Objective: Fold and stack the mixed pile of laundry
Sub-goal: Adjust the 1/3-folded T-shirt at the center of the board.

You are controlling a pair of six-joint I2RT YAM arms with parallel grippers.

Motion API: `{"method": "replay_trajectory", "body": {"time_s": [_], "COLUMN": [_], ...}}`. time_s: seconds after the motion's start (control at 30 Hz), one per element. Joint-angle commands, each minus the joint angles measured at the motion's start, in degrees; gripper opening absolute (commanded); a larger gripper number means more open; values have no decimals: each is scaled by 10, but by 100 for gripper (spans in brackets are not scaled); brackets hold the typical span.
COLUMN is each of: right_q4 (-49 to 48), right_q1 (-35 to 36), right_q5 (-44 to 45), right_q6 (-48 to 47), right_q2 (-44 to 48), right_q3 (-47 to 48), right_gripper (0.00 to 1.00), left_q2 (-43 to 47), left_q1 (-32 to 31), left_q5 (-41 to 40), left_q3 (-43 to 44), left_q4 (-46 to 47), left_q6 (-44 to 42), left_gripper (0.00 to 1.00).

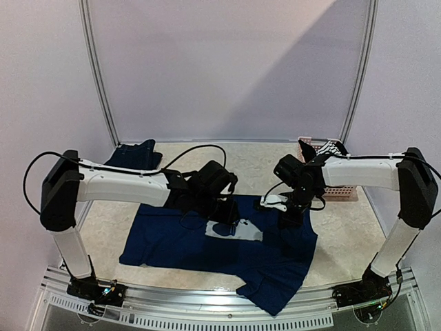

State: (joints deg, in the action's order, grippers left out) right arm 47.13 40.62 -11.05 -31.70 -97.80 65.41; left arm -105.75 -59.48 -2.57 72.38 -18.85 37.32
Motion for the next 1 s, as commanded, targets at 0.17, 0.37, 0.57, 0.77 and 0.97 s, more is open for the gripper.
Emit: {"method": "replay_trajectory", "body": {"time_s": [0.17, 0.37, 0.57, 0.77, 0.97], "right_q4": [-3, -23, -31, -1, 21], "right_q1": [-94, -113, -127, -168, -185], "right_q5": [-69, -63, -20, -45, -43], "right_q6": [23, 55, 85, 93, 89], "right_q2": [-24, -69, -99, -37, 68], "right_q3": [35, 86, 113, 110, 53], "right_gripper": [1, 6, 24, 30, 31], "left_q2": [-74, -82, -109, -134, -211], "left_q1": [-50, -61, -72, -78, -78], "left_q5": [-13, -15, -22, 0, 21], "left_q3": [36, 39, 91, 142, 270], "left_q4": [52, 71, 44, 15, -71], "left_q6": [-1, -37, -123, -255, -285], "left_gripper": [40, 40, 40, 40, 36]}}
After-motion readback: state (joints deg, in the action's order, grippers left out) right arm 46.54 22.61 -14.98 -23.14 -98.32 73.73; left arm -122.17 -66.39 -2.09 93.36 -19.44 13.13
